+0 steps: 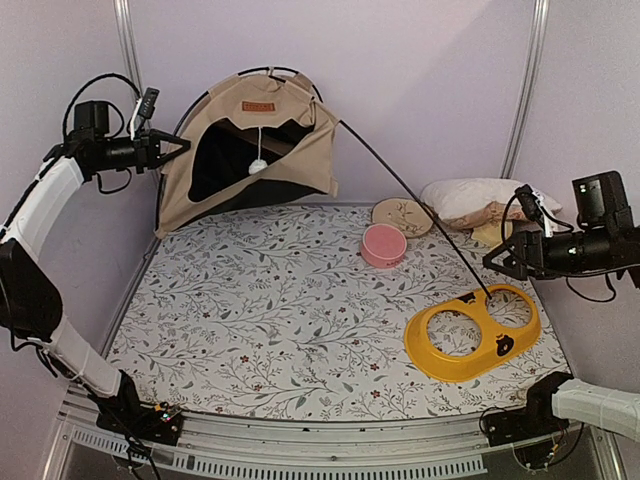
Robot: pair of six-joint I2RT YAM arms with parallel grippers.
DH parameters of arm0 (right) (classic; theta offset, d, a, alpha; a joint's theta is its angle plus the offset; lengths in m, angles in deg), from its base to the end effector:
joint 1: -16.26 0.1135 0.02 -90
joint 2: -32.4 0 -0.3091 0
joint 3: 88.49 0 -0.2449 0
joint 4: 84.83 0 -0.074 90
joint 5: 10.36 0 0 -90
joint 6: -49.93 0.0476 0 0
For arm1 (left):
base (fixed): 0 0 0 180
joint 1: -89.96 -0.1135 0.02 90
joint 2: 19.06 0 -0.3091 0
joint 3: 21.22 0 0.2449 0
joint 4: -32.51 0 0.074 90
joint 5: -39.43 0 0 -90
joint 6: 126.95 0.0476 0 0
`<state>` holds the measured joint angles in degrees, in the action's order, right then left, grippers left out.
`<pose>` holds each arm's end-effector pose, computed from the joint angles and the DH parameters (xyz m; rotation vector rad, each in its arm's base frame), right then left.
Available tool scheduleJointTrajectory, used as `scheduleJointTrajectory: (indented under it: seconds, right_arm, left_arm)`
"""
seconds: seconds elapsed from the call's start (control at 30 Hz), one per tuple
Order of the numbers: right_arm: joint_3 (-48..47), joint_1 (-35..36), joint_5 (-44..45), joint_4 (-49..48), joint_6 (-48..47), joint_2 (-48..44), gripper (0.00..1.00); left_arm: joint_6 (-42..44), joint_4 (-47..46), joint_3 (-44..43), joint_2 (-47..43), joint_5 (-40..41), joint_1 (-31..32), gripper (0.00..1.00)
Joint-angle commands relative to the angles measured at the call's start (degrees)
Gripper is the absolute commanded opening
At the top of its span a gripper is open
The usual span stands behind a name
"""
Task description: Set up the pet tent
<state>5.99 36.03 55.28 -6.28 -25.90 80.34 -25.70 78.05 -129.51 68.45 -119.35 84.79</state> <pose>0.0834 0.0508 0.4154 -0.3420 2.3100 0.7891 0.3211 -0.0155 0.4710 0.8215 1.6336 -0.9816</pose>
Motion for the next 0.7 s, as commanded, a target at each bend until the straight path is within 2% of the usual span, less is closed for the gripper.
scheduleJointTrajectory:
  seconds: [0.0, 0.13, 0.27, 0.67]
  right_arm:
    - [6.9, 3.2, 9.3, -6.1, 0.9, 0.8, 0.80]
    - [10.3, 9.0, 17.0, -11.3, 1.4, 4.7, 0.81]
    - [10.3, 10.5, 20.1, -13.4, 0.5, 6.6, 0.81]
    - [8.2, 11.5, 13.8, -7.0, -0.6, 5.2, 0.65]
  left_arm:
    - [2.4, -2.1, -2.1, -0.7, -4.0, -0.5, 0.00]
    - [2.3, -2.1, -1.9, -1.2, -4.1, -0.5, 0.00]
    - [2.1, -2.1, -2.1, -1.3, -4.7, -0.5, 0.00]
    - [2.1, -1.1, -4.4, 0.4, -4.5, -0.5, 0.00]
